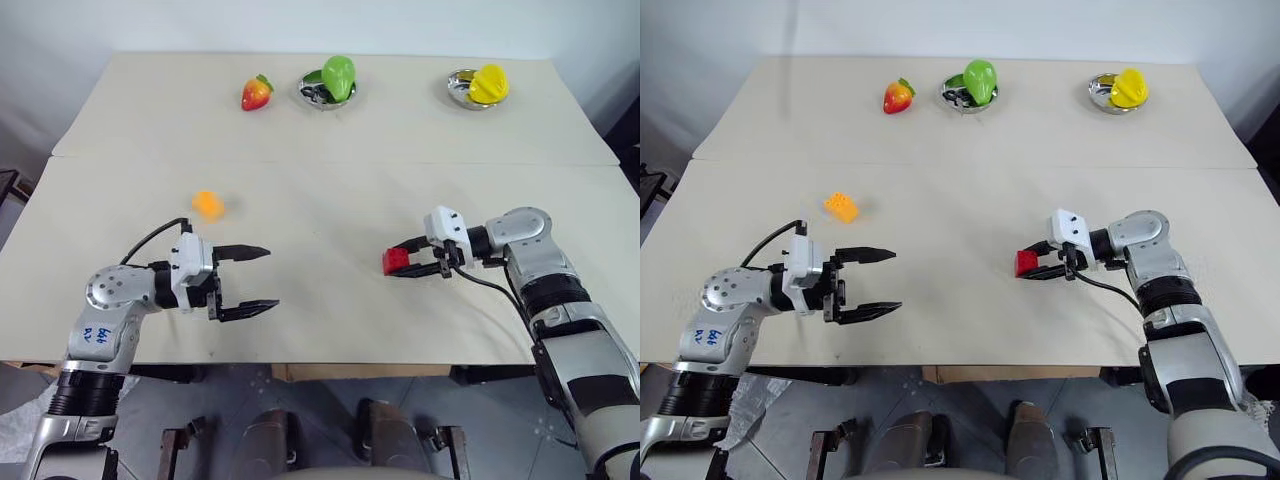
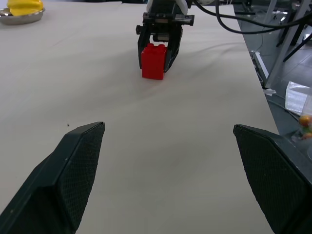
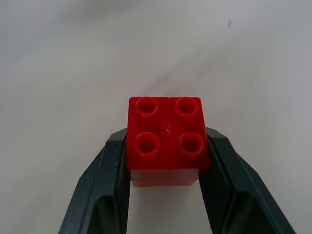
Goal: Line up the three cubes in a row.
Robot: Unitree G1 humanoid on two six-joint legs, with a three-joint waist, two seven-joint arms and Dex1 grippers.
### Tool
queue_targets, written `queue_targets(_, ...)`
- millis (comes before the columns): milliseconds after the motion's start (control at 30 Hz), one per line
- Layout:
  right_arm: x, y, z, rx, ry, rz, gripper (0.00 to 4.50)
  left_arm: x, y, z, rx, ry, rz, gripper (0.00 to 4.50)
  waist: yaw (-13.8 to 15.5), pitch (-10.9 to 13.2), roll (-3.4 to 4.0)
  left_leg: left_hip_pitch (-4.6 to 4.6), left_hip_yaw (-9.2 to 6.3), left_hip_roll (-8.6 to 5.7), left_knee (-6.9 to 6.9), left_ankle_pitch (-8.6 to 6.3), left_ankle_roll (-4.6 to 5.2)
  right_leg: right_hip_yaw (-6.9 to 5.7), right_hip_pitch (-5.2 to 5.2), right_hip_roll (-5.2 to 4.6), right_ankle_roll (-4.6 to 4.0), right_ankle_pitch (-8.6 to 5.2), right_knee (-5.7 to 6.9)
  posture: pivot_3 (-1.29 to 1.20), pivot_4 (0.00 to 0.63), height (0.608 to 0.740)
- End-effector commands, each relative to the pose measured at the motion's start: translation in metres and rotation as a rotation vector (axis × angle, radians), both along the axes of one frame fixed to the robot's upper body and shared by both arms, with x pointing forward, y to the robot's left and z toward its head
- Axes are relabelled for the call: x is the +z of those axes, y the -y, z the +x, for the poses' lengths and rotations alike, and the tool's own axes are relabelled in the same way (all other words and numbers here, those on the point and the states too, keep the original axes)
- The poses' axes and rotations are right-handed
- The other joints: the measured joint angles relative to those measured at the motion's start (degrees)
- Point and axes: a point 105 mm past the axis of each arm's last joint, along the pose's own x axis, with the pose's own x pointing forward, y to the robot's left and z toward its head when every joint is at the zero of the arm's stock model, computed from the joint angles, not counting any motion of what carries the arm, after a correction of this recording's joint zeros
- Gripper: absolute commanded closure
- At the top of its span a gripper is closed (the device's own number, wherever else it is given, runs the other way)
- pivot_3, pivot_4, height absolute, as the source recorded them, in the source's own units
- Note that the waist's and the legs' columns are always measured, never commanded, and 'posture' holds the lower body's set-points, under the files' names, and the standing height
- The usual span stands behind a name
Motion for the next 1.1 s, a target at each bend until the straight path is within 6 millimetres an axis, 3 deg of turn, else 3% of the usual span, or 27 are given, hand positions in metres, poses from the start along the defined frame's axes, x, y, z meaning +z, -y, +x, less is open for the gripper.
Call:
queue_targets(33, 0.0, 0.006, -0.001, 0.019, -0.032, -0.029, 3.01, 0.014, -0.004, -0.006, 0.003, 0.046, -0.012, 0.0, -0.07, 0.0, 0.0, 0.0, 0.0, 0.0, 0.01, 0.0, 0.0, 0.0, 0.01, 0.0, 0.0, 0.0, 0.0, 0.0, 0.15, 0.74)
queue_targets(67, 0.002, 0.006, 0.002, 0.004, -0.012, -0.02, 3.01, 0.015, -0.006, -0.007, 0.006, 0.041, -0.016, 0.0, -0.04, 0.0, 0.0, 0.01, 0.01, 0.01, 0.03, 0.0, -0.01, 0.01, 0.01, 0.0, 0.0, 0.0, 0.01, 0.0, 0.15, 0.74)
queue_targets(200, 0.009, 0.008, 0.003, 0.007, 0.015, 0.0, 1.73, 0.016, -0.01, -0.008, 0.02, 0.041, -0.008, 0.0, -0.01, 0.0, 0.0, 0.03, -0.01, 0.01, 0.05, 0.01, -0.02, 0.02, 0.03, -0.01, 0.0, 0.0, 0.06, 0.0, 0.15, 0.74)
queue_targets(267, 0.022, 0.01, 0.002, 0.03, 0.071, 0.027, 1.15, 0.023, -0.018, -0.007, 0.055, 0.059, -0.027, 0.0, -0.08, 0.01, 0.01, 0.03, 0.01, 0.0, 0.05, 0.0, -0.02, 0.03, 0.01, -0.02, 0.0, 0.0, 0.06, 0.0, 0.15, 0.74)
queue_targets(333, 0.05, 0.011, -0.002, 0.031, 0.127, 0.151, 0.55, 0.039, -0.039, -0.006, 0.165, 0.087, -0.089, 0.0, -0.08, 0.03, 0.02, 0.03, 0.0, 0.01, 0.04, 0.0, -0.03, 0.03, -0.01, -0.01, 0.0, 0.0, 0.06, 0.0, 0.15, 0.74)
queue_targets(400, 0.079, 0.01, -0.022, 0.092, 0.191, 0.332, 0.02, 0.042, -0.068, -0.012, 0.283, 0.092, -0.101, 0.0, -0.06, 0.04, 0.04, -0.02, -0.04, 0.06, 0.02, -0.01, -0.04, 0.02, -0.06, -0.02, -0.01, -0.01, 0.05, 0.0, 0.15, 0.74)
queue_targets(567, 0.083, 0.013, -0.053, 0.091, 0.145, 0.463, 0.02, 0.032, -0.129, -0.032, 0.558, 0.062, -0.149, 0.0, 0.07, 0.04, 0.03, 0.05, -0.03, 0.13, -0.02, -0.1, -0.12, -0.26, 0.0, -0.04, -0.1, -0.05, 0.03, 0.0, 0.15, 0.74)
queue_targets(667, 0.07, 0.011, -0.077, 0.055, 0.093, 0.525, 0.02, -0.004, -0.177, -0.064, 0.758, -0.056, -0.142, 0.0, 0.19, 0.04, 0.03, 0.09, 0.01, 0.13, -0.02, -0.13, -0.14, -0.25, 0.0, -0.08, -0.1, -0.05, 0.05, 0.0, 0.15, 0.74)
queue_targets(767, 0.065, 0.006, -0.092, 0.035, 0.071, 0.556, 0.02, -0.031, -0.2, -0.09, 0.86, -0.153, -0.127, 0.0, 0.14, 0.04, 0.03, 0.12, 0.09, 0.12, -0.06, -0.27, -0.12, -0.24, -0.03, -0.12, -0.11, -0.06, 0.03, 0.0, 0.15, 0.74)
queue_targets(900, 0.056, 0.001, -0.1, 0.034, 0.072, 0.543, 0.02, -0.043, -0.213, -0.101, 0.913, -0.168, -0.135, 0.0, 0.73, -0.02, -0.15, 0.16, 0.15, 0.13, -0.01, -0.33, -0.09, -0.21, -0.04, -0.2, -0.15, -0.01, 0.02, 0.0, 0.15, 0.74)
queue_targets(1100, 0.052, 0.005, -0.102, 0.035, 0.091, 0.523, 0.02, -0.029, -0.18, -0.077, 0.763, -0.104, -0.142, 0.0, 1.87, -0.08, -0.25, 0.28, 0.15, 0.14, -0.01, -0.62, -0.41, -0.16, -0.04, -0.3, -0.31, 0.06, -0.1, 0.0, 0.15, 0.74)
